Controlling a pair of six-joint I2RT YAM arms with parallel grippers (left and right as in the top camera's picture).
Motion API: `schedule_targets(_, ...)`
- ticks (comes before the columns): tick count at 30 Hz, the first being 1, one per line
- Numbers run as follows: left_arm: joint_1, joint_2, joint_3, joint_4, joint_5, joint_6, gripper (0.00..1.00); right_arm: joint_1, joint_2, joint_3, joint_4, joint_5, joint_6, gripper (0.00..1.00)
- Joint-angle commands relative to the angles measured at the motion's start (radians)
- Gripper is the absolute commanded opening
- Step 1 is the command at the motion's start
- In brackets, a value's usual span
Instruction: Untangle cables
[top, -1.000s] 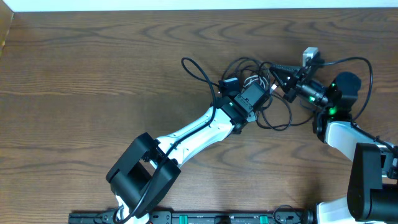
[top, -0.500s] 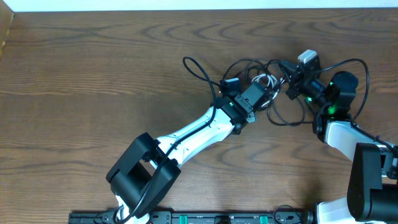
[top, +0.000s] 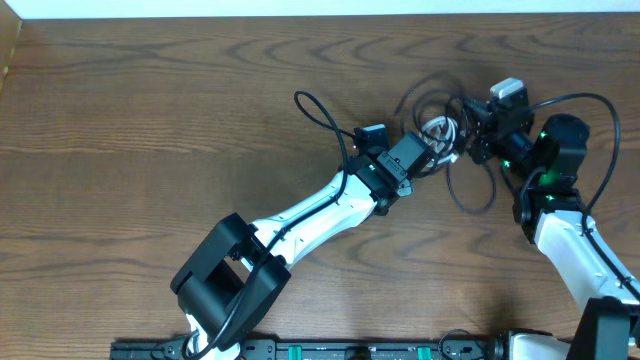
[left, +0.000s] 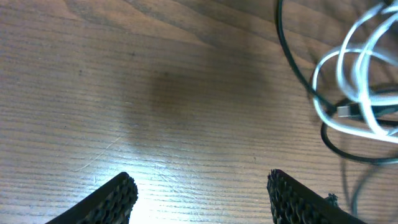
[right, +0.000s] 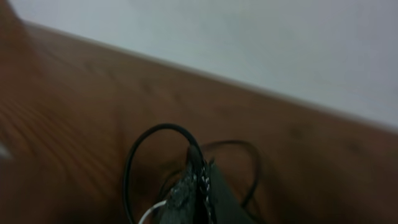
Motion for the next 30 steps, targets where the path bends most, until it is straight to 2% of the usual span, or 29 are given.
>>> schedule_targets(1,-0.003,0.009,-0.002,0.005,-0.008,0.009,0.68,0.003,-0.021,0.004,0.007,0.05,-0.002,0.01)
schedule_targets(7,-0.003,0.008,-0.002,0.009,0.018,0.009,0.68,0.005,-0.022,0.004,-0.018,0.138,-0.011,0.01)
schedule_targets(9,-0.003,0.008,-0.002,0.009,0.018,0.009,0.68,0.005,-0.022,0.004,-0.066,0.248,-0.033,0.01)
schedule_targets(13,-0.003,0.008,-0.002,0.009,0.018,0.009,0.68,0.005,-0.022,0.003,-0.151,0.594,-0.043,0.01)
schedule_targets(14,-0.003,0.008,-0.002,0.01,0.018,0.009,0.68,0.005,-0.022,0.004,-0.15,0.7,-0.008,0.01)
schedule_targets(17,-0.003,0.008,-0.002,0.012,0.017,0.009,0.68,0.005,-0.027,0.004,-0.148,0.855,0.086,0.01)
schedule_targets(21,-0.003,0.008,-0.002,0.011,0.017,0.009,0.68,0.005,-0.03,0.004,-0.097,0.949,0.192,0.01)
schedule_targets(22,-0.003,0.008,-0.002,0.009,0.017,0.009,0.68,0.005,-0.034,0.004,-0.073,0.925,0.2,0.01)
schedule_targets(24,-0.003,0.008,-0.002,0.009,0.017,0.009,0.68,0.005,-0.061,0.004,-0.051,0.728,0.212,0.01)
schedule_targets(26,-0.003,0.008,-0.002,0.01,0.017,0.009,0.68,-0.001,-0.094,0.004,-0.019,0.272,0.235,0.01)
schedule_targets(28,-0.003,0.008,-0.002,0.01,0.016,0.009,0.68,-0.003,-0.093,0.004,0.05,-0.069,0.259,0.01)
schedule_targets(29,-0.003,0.008,-0.002,0.01,0.016,0.009,0.68,-0.003,-0.091,0.004,0.076,-0.198,0.257,0.01)
schedule_targets(30,-0.003,0.008,-0.002,0.009,0.016,0.009,0.68,-0.005,-0.091,0.004,0.072,-0.203,0.251,0.01)
